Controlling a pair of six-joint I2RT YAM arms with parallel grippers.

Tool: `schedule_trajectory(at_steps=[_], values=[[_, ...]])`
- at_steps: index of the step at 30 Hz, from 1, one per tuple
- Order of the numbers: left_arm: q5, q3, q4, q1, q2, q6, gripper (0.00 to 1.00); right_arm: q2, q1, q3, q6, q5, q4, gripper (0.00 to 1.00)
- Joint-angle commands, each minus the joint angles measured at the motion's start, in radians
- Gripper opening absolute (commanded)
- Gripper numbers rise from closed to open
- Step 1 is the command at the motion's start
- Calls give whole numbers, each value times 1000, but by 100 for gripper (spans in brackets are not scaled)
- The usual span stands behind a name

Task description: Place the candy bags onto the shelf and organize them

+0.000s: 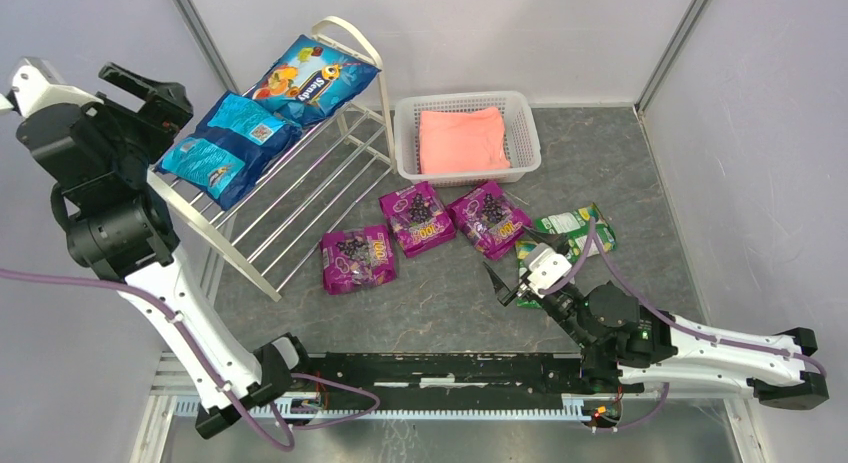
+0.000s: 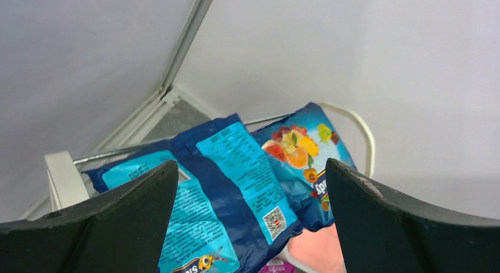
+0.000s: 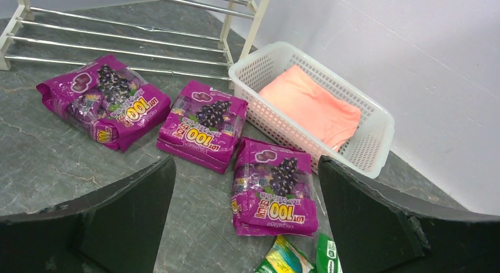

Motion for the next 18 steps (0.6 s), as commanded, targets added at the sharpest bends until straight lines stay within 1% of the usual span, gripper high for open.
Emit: schedule_trajectory(at_steps=[1,3,4,7,9,11,14,18], values=[[35,42,75,1,-4,35,100,7,-1,6,-11,7,46,98],[79,34,100,-1,-6,29,100,13,-1,6,-11,8,51,98],[122,22,121,-2,-8,24,100,19,-2,6,-11,9,54,98],[326,-63,250,-27,-14,-28,100,45,-2,11,-9,8,66,98],[442,-102,312,-83,7,-45,100,69,-2,18,-3,9,73,98],[459,-88,295,-217,42,6,100,98,-2,28,6,11,77,98],[405,-69,247,-398,66,91,100,148,-2,34,21,16,95,98],[426,-125,259,-614,69,127,100,239,-5,39,61,24,133,98]])
